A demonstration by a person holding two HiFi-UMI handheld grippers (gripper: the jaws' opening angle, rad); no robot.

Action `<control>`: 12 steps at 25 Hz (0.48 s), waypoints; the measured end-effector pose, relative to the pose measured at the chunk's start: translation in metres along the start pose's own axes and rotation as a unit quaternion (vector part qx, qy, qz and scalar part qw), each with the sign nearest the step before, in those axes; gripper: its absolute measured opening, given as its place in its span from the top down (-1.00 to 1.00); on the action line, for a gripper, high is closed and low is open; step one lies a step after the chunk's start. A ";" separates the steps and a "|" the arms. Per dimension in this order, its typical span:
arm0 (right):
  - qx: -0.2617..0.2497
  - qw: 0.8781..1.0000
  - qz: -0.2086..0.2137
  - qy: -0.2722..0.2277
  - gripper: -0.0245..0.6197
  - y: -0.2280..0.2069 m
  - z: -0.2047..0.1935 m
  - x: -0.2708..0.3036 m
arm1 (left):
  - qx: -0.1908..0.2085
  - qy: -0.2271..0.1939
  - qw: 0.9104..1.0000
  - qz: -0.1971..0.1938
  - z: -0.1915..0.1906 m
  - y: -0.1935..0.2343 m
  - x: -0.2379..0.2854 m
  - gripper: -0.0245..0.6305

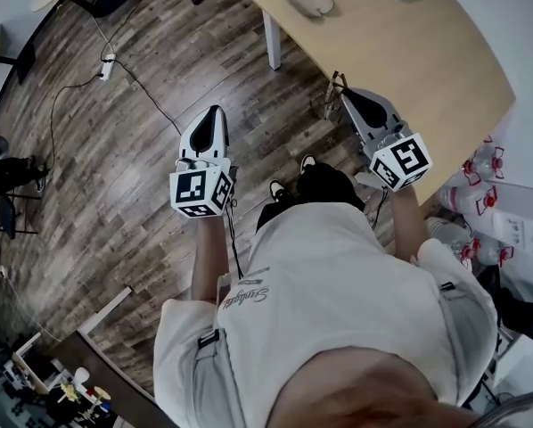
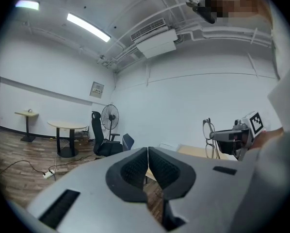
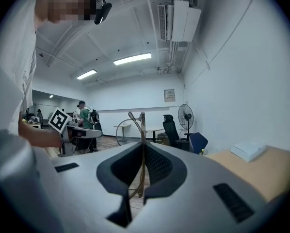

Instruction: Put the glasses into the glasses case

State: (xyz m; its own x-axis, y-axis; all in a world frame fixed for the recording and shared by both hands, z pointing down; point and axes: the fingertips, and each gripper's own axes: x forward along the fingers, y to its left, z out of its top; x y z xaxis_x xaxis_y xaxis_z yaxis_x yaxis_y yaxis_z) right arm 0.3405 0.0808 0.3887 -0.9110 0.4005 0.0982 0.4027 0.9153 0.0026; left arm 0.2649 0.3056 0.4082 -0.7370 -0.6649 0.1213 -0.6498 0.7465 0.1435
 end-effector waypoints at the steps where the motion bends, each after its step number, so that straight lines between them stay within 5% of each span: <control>1: 0.001 1.000 -0.002 0.002 0.90 -0.002 -0.002 0.004 | -0.001 0.002 1.000 0.000 -0.001 0.004 0.005 0.88; 12: 0.009 1.000 -0.011 -0.025 0.90 -0.077 -0.005 0.084 | 0.015 0.018 1.000 0.008 0.013 0.039 0.092 0.88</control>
State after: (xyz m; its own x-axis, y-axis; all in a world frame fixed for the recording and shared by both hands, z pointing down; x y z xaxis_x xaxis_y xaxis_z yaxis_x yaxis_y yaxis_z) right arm 0.2334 0.0434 0.4013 -0.9229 0.3820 0.0487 0.3819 0.9241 -0.0128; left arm 0.1692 0.2739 0.4119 -0.7410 -0.6523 0.1596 -0.6429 0.7577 0.1118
